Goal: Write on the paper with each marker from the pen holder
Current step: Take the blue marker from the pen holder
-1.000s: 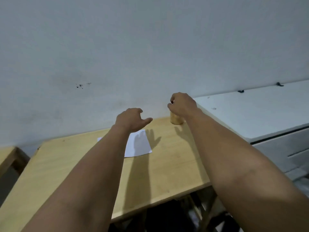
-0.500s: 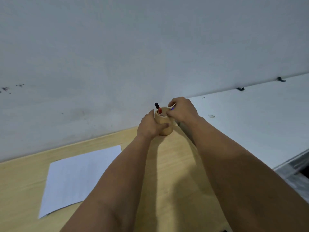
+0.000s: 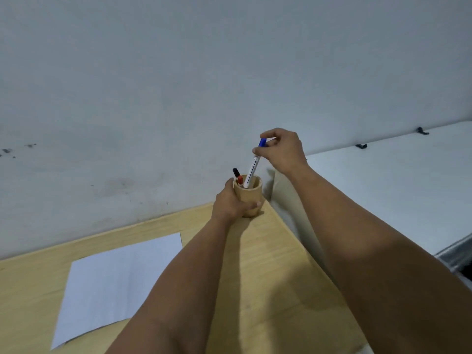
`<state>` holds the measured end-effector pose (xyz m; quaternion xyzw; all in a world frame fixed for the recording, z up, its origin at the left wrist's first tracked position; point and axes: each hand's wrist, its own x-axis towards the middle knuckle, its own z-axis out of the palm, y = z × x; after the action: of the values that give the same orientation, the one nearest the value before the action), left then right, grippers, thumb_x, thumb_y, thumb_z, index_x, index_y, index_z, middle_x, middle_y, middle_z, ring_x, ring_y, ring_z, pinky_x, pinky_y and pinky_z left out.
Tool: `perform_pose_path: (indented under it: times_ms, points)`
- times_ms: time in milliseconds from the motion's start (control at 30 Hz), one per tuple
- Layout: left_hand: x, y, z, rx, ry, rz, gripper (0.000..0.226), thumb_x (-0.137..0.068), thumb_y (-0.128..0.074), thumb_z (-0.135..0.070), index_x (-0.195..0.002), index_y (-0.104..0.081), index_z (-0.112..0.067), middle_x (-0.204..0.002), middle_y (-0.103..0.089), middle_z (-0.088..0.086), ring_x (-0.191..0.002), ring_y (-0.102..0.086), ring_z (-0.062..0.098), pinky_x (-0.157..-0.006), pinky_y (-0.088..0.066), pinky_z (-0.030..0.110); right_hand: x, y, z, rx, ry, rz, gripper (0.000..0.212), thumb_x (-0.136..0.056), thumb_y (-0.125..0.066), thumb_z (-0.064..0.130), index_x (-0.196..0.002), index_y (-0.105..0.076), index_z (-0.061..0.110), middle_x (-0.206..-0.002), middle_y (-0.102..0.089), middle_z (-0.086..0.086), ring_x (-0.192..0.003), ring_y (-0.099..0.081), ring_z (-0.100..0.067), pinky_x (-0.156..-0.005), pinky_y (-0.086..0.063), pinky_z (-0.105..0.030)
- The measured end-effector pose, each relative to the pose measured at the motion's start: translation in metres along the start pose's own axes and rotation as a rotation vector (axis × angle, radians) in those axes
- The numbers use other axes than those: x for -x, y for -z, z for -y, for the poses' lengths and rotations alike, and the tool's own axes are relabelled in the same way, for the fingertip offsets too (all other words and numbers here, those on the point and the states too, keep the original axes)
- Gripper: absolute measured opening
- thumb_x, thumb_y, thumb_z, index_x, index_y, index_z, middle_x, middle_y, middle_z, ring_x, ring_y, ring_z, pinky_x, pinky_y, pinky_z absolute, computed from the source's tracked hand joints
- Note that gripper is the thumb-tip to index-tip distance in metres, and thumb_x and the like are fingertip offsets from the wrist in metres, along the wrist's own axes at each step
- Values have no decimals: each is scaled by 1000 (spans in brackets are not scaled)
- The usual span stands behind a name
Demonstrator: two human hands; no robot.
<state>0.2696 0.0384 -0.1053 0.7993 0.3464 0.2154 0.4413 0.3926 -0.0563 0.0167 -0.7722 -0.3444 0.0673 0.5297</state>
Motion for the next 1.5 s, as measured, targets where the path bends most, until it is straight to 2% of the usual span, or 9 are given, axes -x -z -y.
perform_pose_path:
  times_ms: [100,267,433,633,800,1033,1233,1333,1500]
  points:
    - [9,26,-4,-109,43,24,109,-72,-91,-33,-160,-29,-15,-155,-49,9,-140,-49,28,-109,-45,42,1,16,34,-128,44,-40,30,-77,-93,4,-96,-72,15,-86,-78,-10,-70,-79,-20,-66,-58,-21]
    - [39,95,-6,-210,66,-82,63,-88,-75,-34,-145,-53,-18,-138,-64,8,-128,-58,26,-107,-48,43,36,9,80,-280,98,47,21,-85,-89,3,-88,-71,14,-91,-75,-12,-70,-73,-18,-60,-53,-14]
    - [86,165,-1,-203,31,-253,24,-96,-59,-34,-99,-72,-13,-112,-76,4,-108,-68,26,-95,-53,35,90,-45,94,-354,17,266,21,-103,-72,27,-120,-76,14,-94,-80,-4,-77,-71,-14,-77,-57,-30]
    - [150,236,28,-3,65,-397,62,-101,-42,-57,-81,-71,-5,-76,-75,3,-71,-70,24,-84,-59,42,167,-128,105,-329,-71,569,21,-109,-59,20,-125,-73,19,-98,-70,-8,-69,-56,-19,-59,-48,-29]
    - [194,285,60,-53,89,-377,76,-91,-40,-79,-68,-53,-7,-67,-53,7,-62,-47,23,-65,-43,36,209,-178,117,-340,-21,786,15,-102,-74,18,-111,-78,7,-110,-84,-13,-69,-67,-16,-60,-51,-27]
    - [223,321,80,-78,73,-321,49,-102,-47,-38,-65,-49,-6,-65,-42,12,-58,-34,22,-61,-32,36,232,-218,138,-304,-27,902,35,-99,-78,30,-112,-79,-2,-97,-83,-13,-61,-61,-14,-56,-48,-25]
    - [219,340,91,34,184,-453,37,-98,-45,-27,-66,-49,-8,-61,-39,10,-56,-32,26,-56,-30,32,227,-227,118,-125,212,745,17,-96,-81,26,-88,-78,11,-78,-79,-3,-53,-56,-7,-51,-43,-18]
    - [223,365,121,-303,206,-538,49,-100,-43,-34,-56,-41,-12,-57,-42,6,-56,-40,29,-56,-31,34,215,-215,86,-53,168,631,10,-100,-76,22,-100,-75,12,-83,-79,-4,-58,-63,-4,-56,-46,-16]
    - [220,334,162,-997,216,-262,50,-108,-27,-45,-85,-59,-15,-100,-68,8,-94,-65,33,-72,-43,35,203,-219,66,-271,-67,520,23,-103,-60,1,-118,-55,18,-102,-77,-13,-73,-65,-22,-63,-55,-30]
